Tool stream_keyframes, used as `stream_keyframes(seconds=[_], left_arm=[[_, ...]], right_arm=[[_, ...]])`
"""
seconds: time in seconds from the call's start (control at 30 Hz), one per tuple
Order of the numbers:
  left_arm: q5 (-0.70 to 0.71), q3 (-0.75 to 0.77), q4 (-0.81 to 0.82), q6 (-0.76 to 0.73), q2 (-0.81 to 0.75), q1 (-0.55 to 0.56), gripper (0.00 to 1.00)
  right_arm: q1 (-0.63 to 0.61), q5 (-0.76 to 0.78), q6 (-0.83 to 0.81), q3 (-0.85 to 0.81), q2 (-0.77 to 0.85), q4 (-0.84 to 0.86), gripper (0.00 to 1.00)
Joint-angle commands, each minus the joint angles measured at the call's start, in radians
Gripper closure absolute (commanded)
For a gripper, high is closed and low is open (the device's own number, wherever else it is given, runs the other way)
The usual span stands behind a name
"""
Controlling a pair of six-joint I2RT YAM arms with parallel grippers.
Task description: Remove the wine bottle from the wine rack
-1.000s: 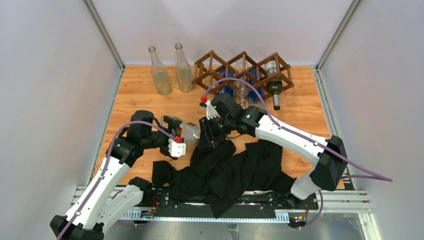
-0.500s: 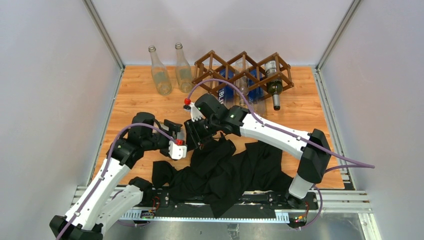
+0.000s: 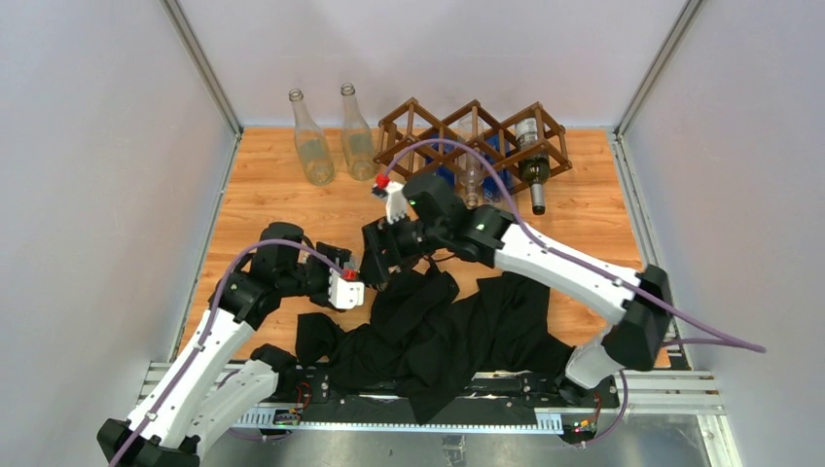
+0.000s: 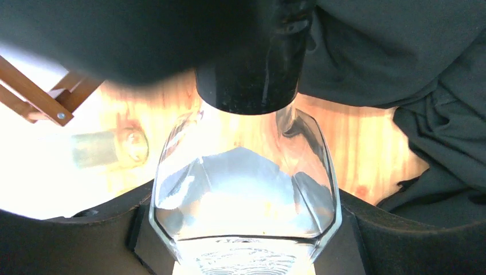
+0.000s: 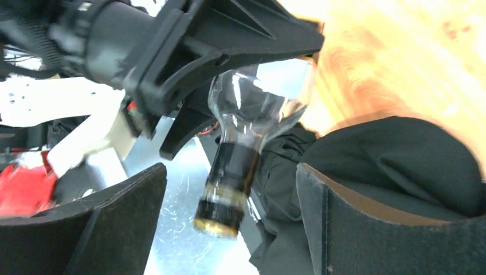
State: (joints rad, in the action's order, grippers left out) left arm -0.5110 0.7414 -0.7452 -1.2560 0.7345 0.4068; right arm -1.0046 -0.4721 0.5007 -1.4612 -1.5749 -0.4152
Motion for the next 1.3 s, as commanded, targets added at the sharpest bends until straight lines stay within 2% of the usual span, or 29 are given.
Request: stream_keyframes(seconds=[0.0, 0.2, 0.37, 0.5, 0.63, 0.8, 0.97, 1.1, 1.27], left_arm=[[0.001, 0.023, 0.146, 0.104, -0.034, 0.006, 1.0], [-0.02, 0.129, 0.215, 0.331, 0.033, 0.006, 1.0], [-0.076, 0.238, 0.268, 0.6, 0.086, 0.006, 1.0], [-0.202, 0.343, 0.302, 0.879, 0.139, 0.006, 1.0], [-0.33, 0.427, 0.333, 1.088, 0.195, 0.006, 1.0], [-0.407, 0.432, 0.437, 1.312, 0.205, 0.006, 1.0], [-0.456, 0.411, 0.571, 1.486, 0.184, 0.006, 1.0], [-0.483, 0.419, 0.618, 1.559, 0.181, 0.006, 1.0], [-0.502, 0.416, 0.63, 1.579, 0.17, 0.006, 1.0]], right_arm=[[0.053, 0.051, -0.04, 0.069, 0.149, 0.068, 0.1], [0.104, 0.098, -0.097, 0.182, 0.307, 0.088, 0.06], [0.138, 0.131, -0.157, 0.339, 0.455, 0.135, 0.04], [0.138, 0.141, -0.211, 0.474, 0.582, 0.241, 0.0], [0.138, 0.104, -0.243, 0.583, 0.638, 0.401, 0.0], [0.136, 0.011, -0.235, 0.614, 0.597, 0.587, 0.0], [0.129, -0.063, -0.152, 0.634, 0.509, 0.814, 0.0], [0.097, -0.089, -0.112, 0.639, 0.445, 0.952, 0.0], [0.066, -0.102, -0.09, 0.643, 0.407, 1.066, 0.0]])
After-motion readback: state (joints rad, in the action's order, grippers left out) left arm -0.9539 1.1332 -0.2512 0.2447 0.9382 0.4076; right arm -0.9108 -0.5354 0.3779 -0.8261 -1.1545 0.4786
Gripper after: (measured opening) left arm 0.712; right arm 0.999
